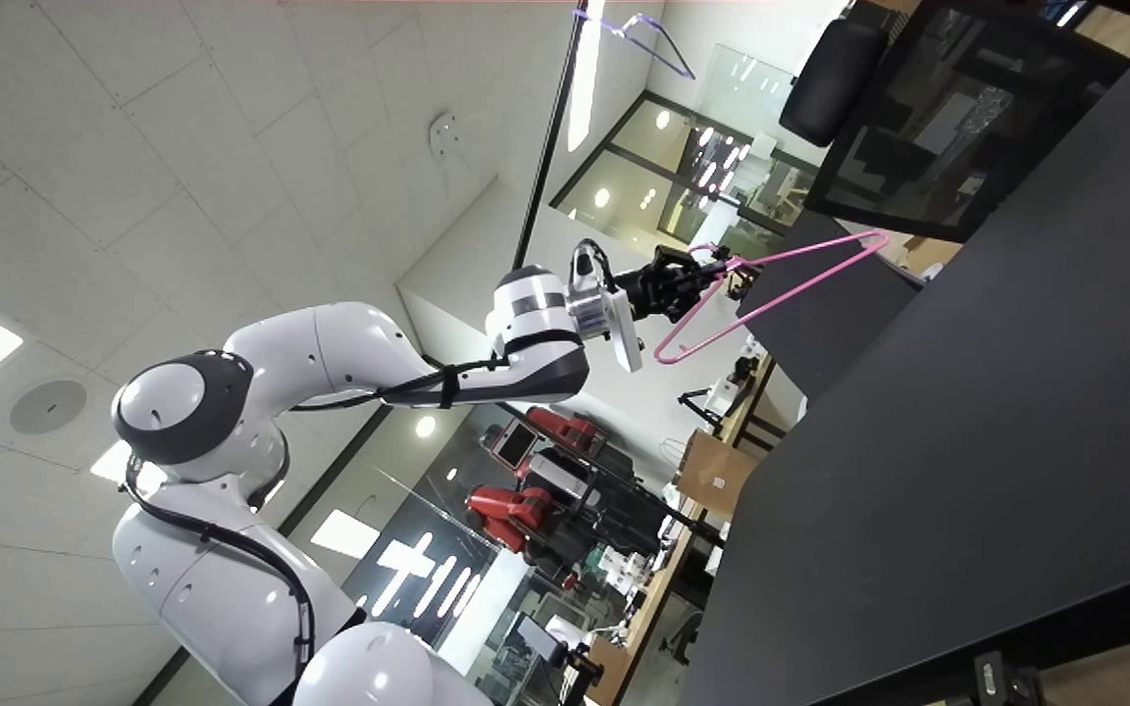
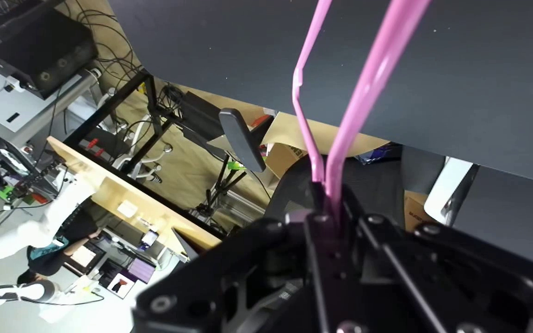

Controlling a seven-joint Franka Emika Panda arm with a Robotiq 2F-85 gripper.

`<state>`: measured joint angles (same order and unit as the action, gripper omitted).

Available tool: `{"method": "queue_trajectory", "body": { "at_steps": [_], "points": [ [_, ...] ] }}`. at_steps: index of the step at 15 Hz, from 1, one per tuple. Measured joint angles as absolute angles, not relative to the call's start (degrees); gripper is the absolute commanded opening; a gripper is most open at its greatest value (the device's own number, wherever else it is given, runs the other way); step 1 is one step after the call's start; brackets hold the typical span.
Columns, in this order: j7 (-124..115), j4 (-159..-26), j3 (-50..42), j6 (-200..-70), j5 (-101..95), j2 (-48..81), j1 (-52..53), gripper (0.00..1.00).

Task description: Take the hanger and put it on the table

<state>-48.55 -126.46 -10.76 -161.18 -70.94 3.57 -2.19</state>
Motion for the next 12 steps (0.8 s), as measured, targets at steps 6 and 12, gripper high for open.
{"method": "queue_trajectory", "body": {
  "at_steps": [6, 12],
  "points": [
    [-49.3, -126.2, -10.8, -160.9, -72.4, 3.7, -2.2, 0.02],
    [-70.4, -117.6, -10.8, -156.5, -97.9, 10.9, -1.8, 0.02]
  ]
}}
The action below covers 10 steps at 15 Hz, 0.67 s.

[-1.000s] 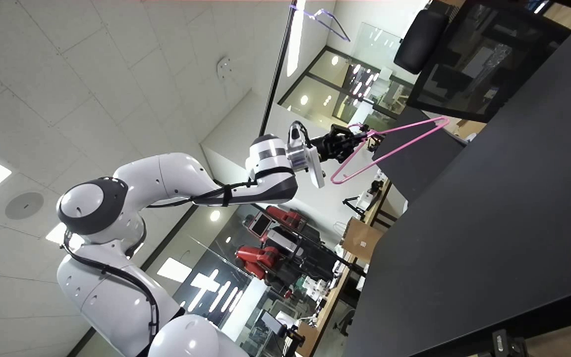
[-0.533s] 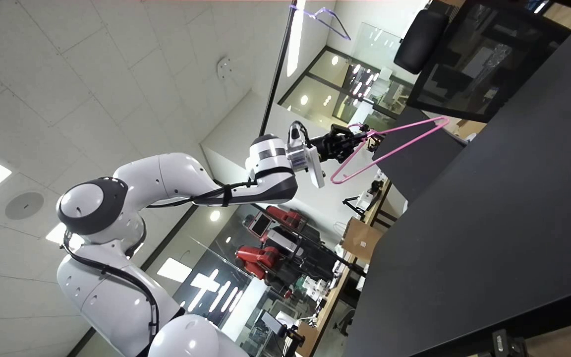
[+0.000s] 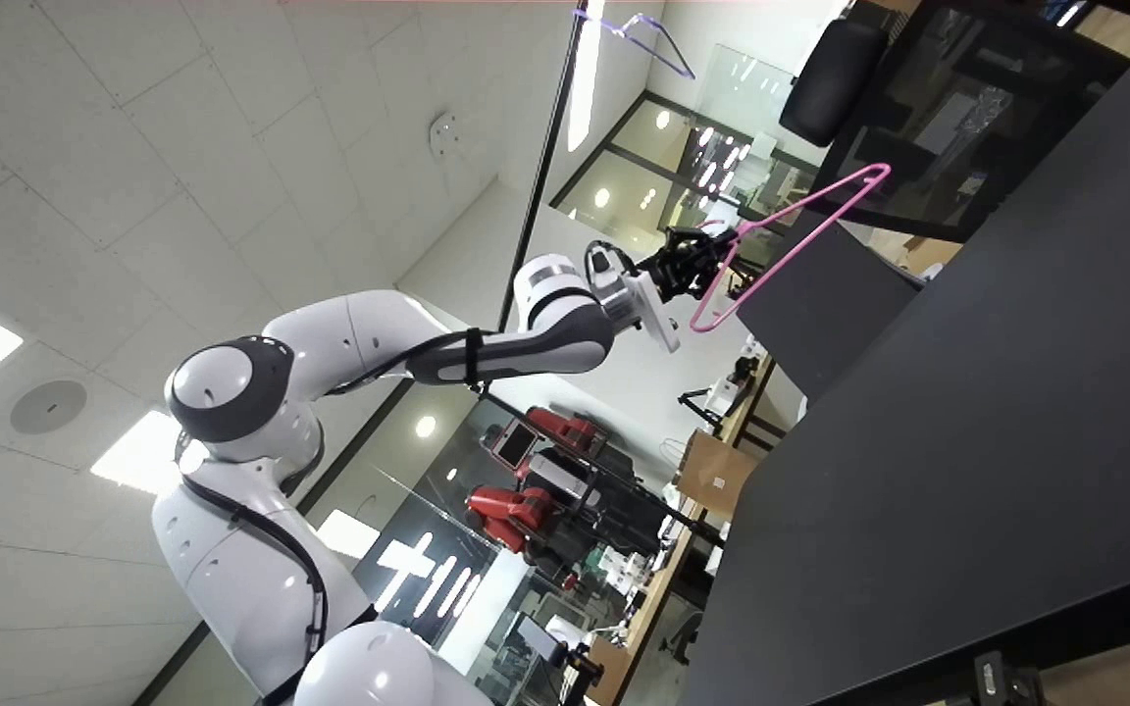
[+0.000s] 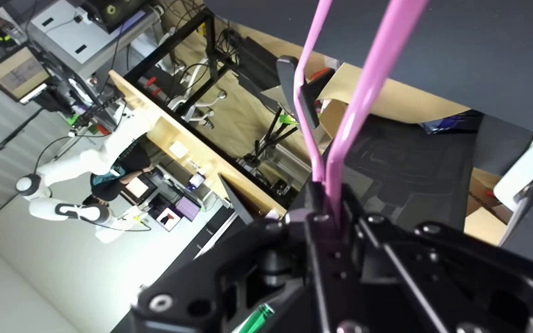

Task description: Take the hanger and put it on the table

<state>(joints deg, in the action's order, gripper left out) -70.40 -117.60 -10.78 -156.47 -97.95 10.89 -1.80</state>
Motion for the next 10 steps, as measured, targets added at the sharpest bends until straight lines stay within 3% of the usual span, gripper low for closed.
{"method": "queue_trajectory", "body": {
  "at_steps": [10],
  "points": [
    [-88.2, -101.8, -5.3, -142.0, -116.9, 36.7, -0.3, 0.02]
  ]
}}
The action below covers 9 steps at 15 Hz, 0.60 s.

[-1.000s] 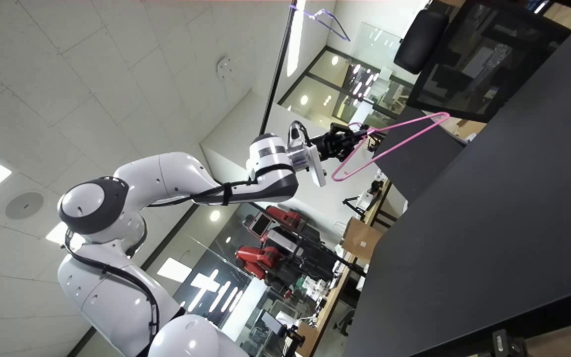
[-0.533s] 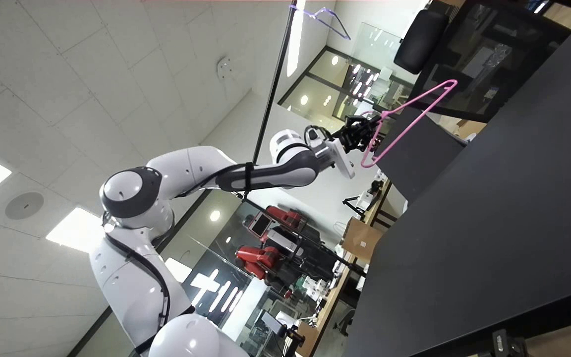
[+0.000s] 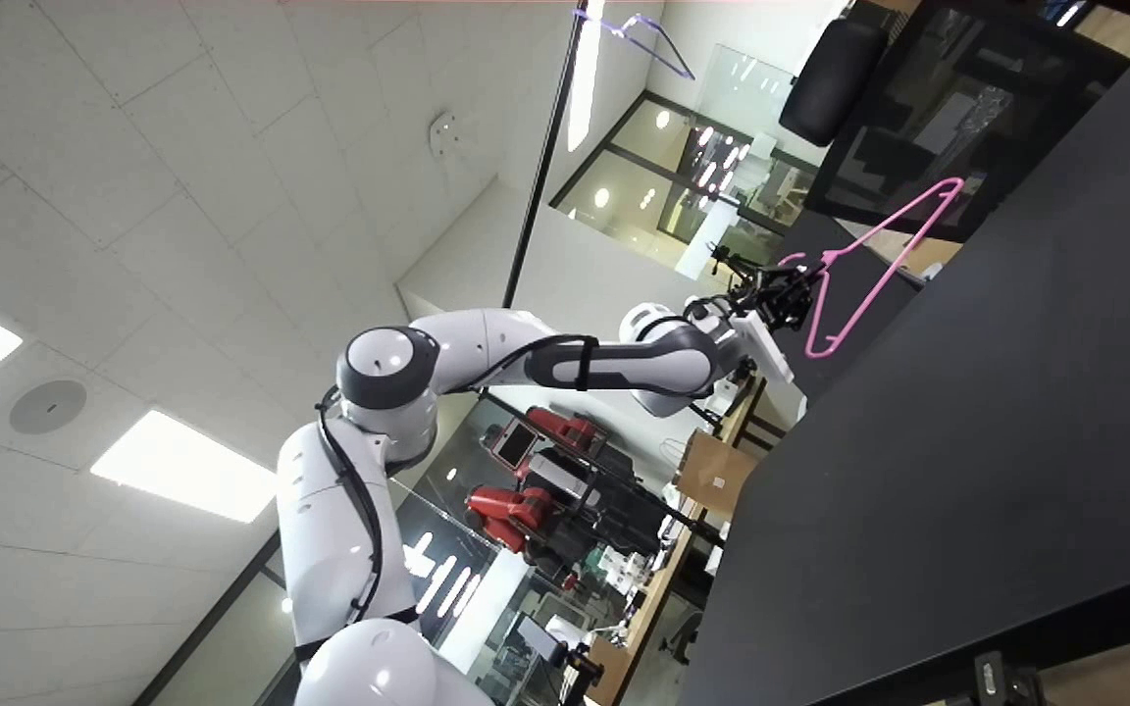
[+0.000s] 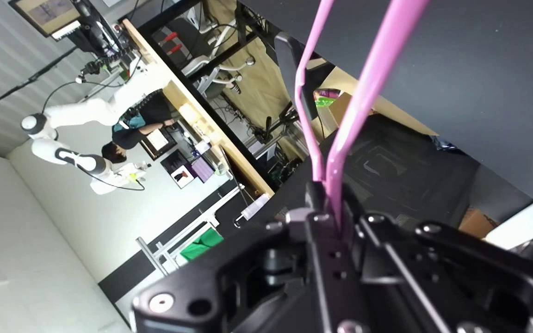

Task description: Take the hanger and put it on the table

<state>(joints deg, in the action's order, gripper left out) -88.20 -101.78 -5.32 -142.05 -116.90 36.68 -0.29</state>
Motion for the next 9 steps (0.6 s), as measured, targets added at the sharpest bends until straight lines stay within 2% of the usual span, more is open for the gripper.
{"method": "queue_trajectory", "body": {
  "at_steps": [9],
  "points": [
    [-88.4, -90.7, 0.6, -133.8, -119.4, 51.0, -2.1, 0.02]
  ]
}}
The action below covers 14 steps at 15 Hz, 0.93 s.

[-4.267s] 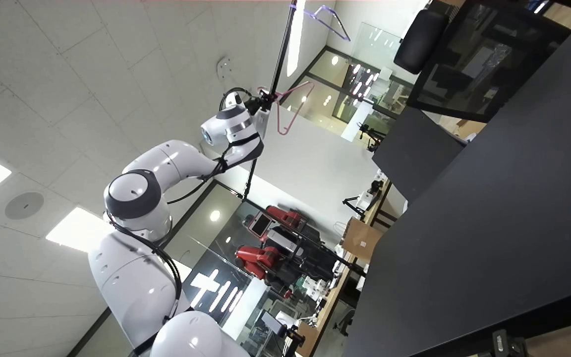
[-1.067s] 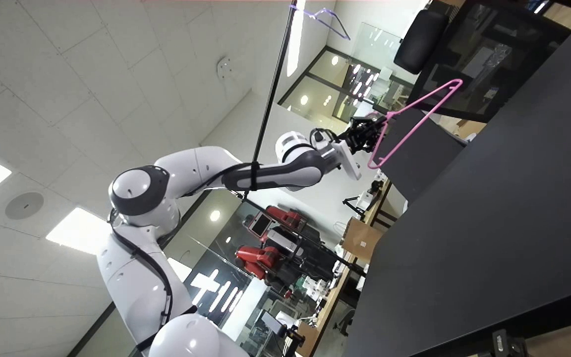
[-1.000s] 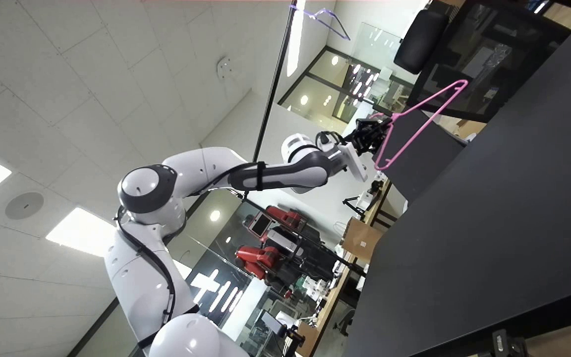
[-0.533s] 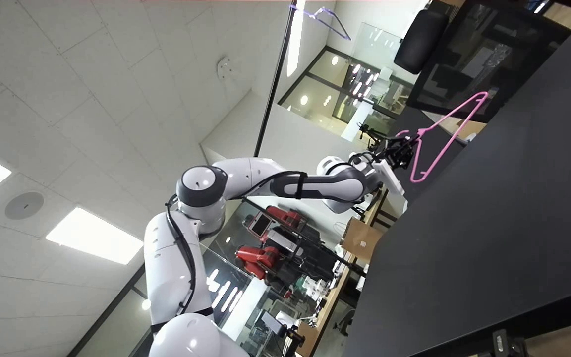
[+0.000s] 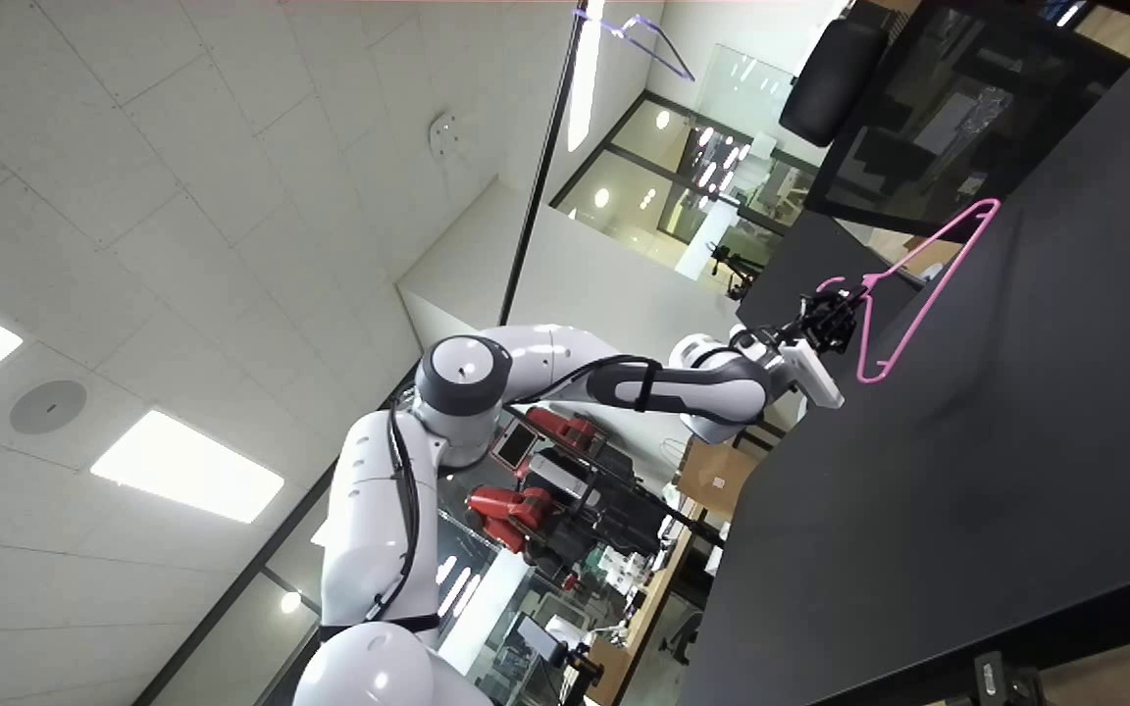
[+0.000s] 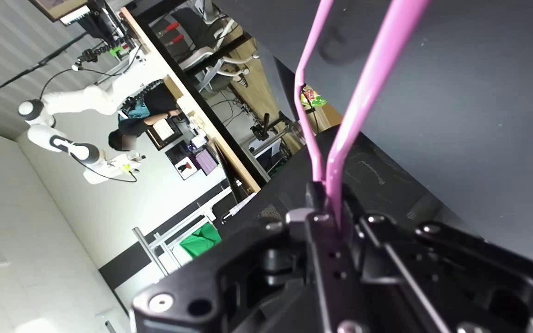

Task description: Take the hanger and put it on the table

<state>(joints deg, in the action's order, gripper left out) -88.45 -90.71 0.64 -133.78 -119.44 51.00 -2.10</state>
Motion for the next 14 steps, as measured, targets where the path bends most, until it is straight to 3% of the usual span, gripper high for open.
{"method": "queue_trajectory", "body": {
  "at_steps": [2, 3, 5, 10, 14],
  "points": [
    [-89.2, -89.9, 1.1, -133.0, -119.4, 52.3, -2.1, 0.02],
    [-89.4, -89.6, 1.4, -132.7, -119.4, 52.7, -2.1, 0.33],
    [-89.9, -89.3, 1.9, -132.2, -119.2, 53.3, -2.1, 0.39],
    [-89.9, -89.1, 3.3, -133.1, -116.7, 53.1, -2.7, 0.75],
    [-88.8, -89.5, 4.6, -140.9, -111.5, 50.2, -4.5, 0.99]
  ]
}}
